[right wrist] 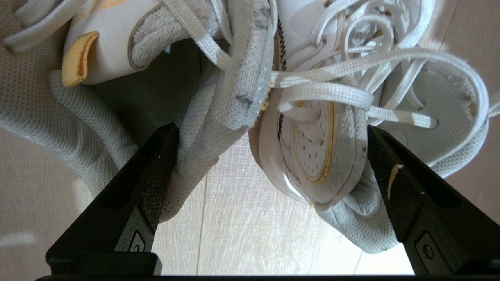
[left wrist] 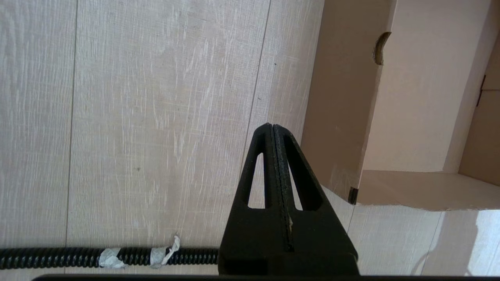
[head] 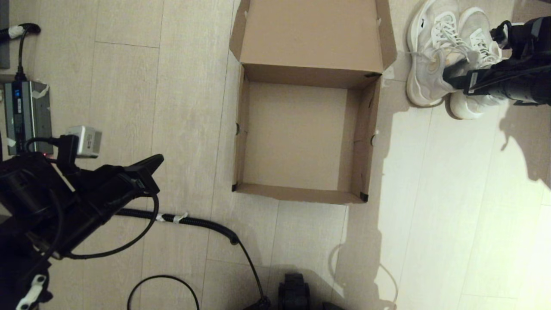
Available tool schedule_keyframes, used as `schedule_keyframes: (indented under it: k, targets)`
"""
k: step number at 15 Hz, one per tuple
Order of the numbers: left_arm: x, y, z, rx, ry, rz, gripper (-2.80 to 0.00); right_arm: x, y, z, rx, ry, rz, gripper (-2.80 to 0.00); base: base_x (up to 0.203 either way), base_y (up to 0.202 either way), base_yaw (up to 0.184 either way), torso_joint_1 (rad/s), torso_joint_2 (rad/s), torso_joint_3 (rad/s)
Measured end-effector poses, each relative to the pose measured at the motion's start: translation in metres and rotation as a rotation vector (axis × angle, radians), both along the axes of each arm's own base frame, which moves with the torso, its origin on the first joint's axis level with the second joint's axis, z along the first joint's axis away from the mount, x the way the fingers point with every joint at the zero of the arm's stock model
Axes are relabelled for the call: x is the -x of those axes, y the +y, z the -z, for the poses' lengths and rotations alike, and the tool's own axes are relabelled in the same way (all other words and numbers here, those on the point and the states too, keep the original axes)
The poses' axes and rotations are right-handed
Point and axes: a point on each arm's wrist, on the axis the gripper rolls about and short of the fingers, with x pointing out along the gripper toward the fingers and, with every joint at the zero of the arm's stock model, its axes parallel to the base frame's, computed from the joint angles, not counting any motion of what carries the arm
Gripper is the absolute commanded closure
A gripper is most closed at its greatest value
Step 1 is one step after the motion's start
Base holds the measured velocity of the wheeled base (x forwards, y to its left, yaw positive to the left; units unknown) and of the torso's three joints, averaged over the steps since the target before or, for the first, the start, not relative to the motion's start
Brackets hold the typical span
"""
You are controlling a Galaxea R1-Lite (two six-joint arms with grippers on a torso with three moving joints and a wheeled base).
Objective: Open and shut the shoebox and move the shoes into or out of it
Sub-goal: Put the shoes into the shoe box
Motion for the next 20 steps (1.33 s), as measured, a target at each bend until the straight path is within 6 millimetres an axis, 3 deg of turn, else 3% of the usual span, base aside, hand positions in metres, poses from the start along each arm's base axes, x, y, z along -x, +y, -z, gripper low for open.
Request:
schedule_keyframes:
  k: [5,10,11,12,17,20]
  targets:
    - [0.004,0.001,-0.002,0.002,-0.009,-0.002,0.0,-0.002,-0.001,0.003,-0.007,0.009,0.001,-2.8,0.0,0.0,0.0,0.0,0.0,0.0]
    - [0.004,0.001,0.0,0.0,-0.001,-0.002,0.0,-0.018,-0.003,0.013,-0.007,-0.048,-0.01,-2.8,0.0,0.0,0.0,0.0,0.0,0.0]
    - [0.004,0.001,0.0,0.0,0.002,-0.002,0.0,-0.022,-0.003,0.016,-0.008,-0.05,-0.014,-0.36,0.0,0.0,0.0,0.0,0.0,0.0]
    - [0.004,0.001,0.001,0.0,0.005,-0.002,0.0,-0.025,-0.004,0.02,-0.01,-0.047,-0.015,0.0,0.0,0.0,0.0,0.0,0.0,0.0]
    - [0.003,0.001,0.002,-0.001,0.01,-0.002,0.0,-0.033,-0.005,0.031,-0.013,-0.027,-0.007,0.0,0.0,0.0,0.0,0.0,0.0,0.0]
    - [0.005,0.001,0.002,-0.002,0.011,-0.002,0.0,-0.024,-0.004,0.025,-0.019,-0.009,-0.003,0.0,0.0,0.0,0.0,0.0,0.0,0.0]
